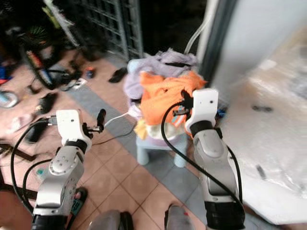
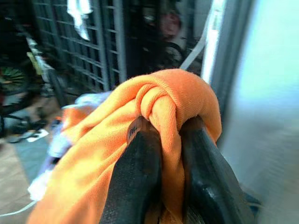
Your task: Clothes washing
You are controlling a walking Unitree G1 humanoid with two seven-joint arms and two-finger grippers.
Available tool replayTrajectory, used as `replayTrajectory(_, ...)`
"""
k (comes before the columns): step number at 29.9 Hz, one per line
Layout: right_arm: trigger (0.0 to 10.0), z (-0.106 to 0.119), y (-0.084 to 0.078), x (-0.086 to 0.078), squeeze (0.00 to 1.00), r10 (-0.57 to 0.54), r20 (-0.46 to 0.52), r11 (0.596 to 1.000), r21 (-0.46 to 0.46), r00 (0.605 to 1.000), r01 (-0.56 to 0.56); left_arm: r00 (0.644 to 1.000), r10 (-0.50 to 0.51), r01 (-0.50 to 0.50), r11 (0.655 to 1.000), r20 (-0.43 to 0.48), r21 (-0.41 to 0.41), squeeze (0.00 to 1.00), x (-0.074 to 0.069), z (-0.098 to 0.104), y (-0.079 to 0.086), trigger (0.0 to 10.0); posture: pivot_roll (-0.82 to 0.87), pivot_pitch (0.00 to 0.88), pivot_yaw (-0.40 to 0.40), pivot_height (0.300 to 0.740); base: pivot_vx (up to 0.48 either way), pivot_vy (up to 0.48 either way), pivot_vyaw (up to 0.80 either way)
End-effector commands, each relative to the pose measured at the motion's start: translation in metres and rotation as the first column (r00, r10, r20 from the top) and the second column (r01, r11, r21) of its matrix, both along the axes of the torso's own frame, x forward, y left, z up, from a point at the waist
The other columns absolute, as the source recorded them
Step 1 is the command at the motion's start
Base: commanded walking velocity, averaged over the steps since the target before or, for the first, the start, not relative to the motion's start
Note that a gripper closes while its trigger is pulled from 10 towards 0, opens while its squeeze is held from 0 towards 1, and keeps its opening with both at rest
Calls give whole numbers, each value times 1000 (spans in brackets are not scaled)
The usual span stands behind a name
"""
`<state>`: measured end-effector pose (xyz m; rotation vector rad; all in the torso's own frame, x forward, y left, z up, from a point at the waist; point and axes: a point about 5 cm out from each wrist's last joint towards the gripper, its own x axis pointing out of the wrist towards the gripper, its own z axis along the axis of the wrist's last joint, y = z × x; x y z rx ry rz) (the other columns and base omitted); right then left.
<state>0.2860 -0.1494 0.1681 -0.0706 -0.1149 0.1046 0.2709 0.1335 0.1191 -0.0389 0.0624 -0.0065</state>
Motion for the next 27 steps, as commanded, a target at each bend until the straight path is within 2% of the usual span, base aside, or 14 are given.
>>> replayTrajectory(1, 10000, 7, -5, 1, 0, -30, 36, 1000, -8, 999, 30, 1000, -4, 4, 1000, -2, 4, 0, 0, -1, 0, 10000, -47, 110, 100, 740, 0, -274, -800)
replayTrajectory(5, 10000, 7, -6, 1, 0, -38, 37, 999, -13, 999, 38, 1000, -3, 3, 1000, -4, 0, 0, 0, -1, 0, 10000, -47, 110, 100, 740, 0, -274, -800)
replayTrajectory(18, 10000, 5, -8, 0, 0, -53, 35, 998, -20, 998, 54, 1000, 5, -6, 1000, -17, -9, 0, 0, -3, 0, 10000, -51, 113, 101, 740, 0, 0, -800)
replayTrajectory(27, 10000, 1, -16, -5, 0, -71, 24, 997, -39, 997, 72, 1000, 4, -5, 1000, -15, -30, 0, 0, -3, 1, 10000, -54, 110, 107, 740, 0, 0, -800)
